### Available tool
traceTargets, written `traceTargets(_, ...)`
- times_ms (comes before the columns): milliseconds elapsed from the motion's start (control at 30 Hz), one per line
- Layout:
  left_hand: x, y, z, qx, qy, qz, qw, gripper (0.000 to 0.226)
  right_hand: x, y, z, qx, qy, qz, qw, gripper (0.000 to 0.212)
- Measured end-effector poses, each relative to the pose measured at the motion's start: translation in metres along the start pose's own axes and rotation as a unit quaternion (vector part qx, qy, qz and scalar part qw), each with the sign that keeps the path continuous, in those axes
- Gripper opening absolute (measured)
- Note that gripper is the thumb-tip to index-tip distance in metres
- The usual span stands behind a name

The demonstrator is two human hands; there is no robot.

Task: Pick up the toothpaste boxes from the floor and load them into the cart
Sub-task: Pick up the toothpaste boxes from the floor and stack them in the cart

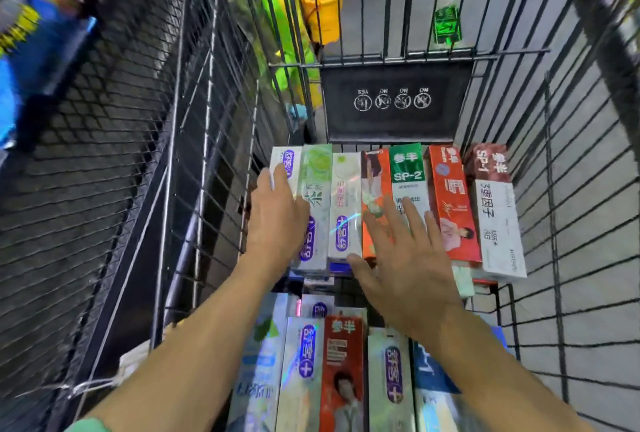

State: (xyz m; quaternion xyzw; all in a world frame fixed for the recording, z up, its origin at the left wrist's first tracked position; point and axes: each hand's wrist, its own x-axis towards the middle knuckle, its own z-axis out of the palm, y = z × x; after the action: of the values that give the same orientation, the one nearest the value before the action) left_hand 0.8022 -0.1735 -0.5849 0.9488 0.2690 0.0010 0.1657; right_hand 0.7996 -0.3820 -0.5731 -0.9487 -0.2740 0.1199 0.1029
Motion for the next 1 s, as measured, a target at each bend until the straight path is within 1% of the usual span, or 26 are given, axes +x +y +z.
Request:
traceTargets(67,-0.003,0.000,0.002,0.026,0.018,0.029,0.999,0.043,0.009,0.003,-0.004,-0.010,-0.018,-0.002,1.000,0.074)
traceTargets(100,-0.003,-0.002,0.002,0.036,0.024,0.059,0.997,0.041,0.012,0.004,-0.006,-0.008,-0.027,-0.002,1.000,0.076)
traceTargets(133,-0.002,-0.004,0.001,0.043,0.023,0.088,0.995,0.042,0.015,0.006,-0.009,-0.005,-0.036,-0.003,0.999,0.077)
traceTargets(200,0.001,-0.008,0.000,0.042,0.002,0.111,0.993,0.047,0.020,0.008,-0.012,-0.007,-0.052,-0.006,0.999,0.078)
traceTargets(300,0.009,-0.011,0.001,0.040,-0.012,0.105,0.994,0.048,0.027,0.010,-0.014,-0.015,-0.076,-0.003,0.997,0.079)
traceTargets(500,0.015,-0.015,0.009,0.045,-0.007,0.108,0.993,0.045,0.033,0.012,-0.024,-0.029,-0.080,0.012,0.996,0.072)
traceTargets(633,0.006,-0.008,0.001,0.080,0.016,0.112,0.990,0.034,0.033,0.012,-0.030,-0.033,-0.072,0.023,0.997,0.071)
traceTargets(700,-0.010,0.001,0.000,0.105,-0.001,0.119,0.987,0.045,0.031,0.012,-0.031,-0.028,-0.063,0.031,0.997,0.071)
traceTargets(833,-0.027,-0.003,0.009,0.102,-0.047,0.104,0.988,0.070,0.024,0.011,-0.033,-0.024,-0.054,0.033,0.998,0.071)
traceTargets(900,-0.020,-0.013,0.009,0.126,-0.050,0.121,0.983,0.077,0.021,0.013,-0.034,-0.028,-0.048,0.036,0.998,0.071)
traceTargets(1000,-0.011,-0.015,0.006,0.121,-0.063,0.145,0.980,0.078,0.014,0.016,-0.034,-0.023,-0.043,0.041,0.998,0.072)
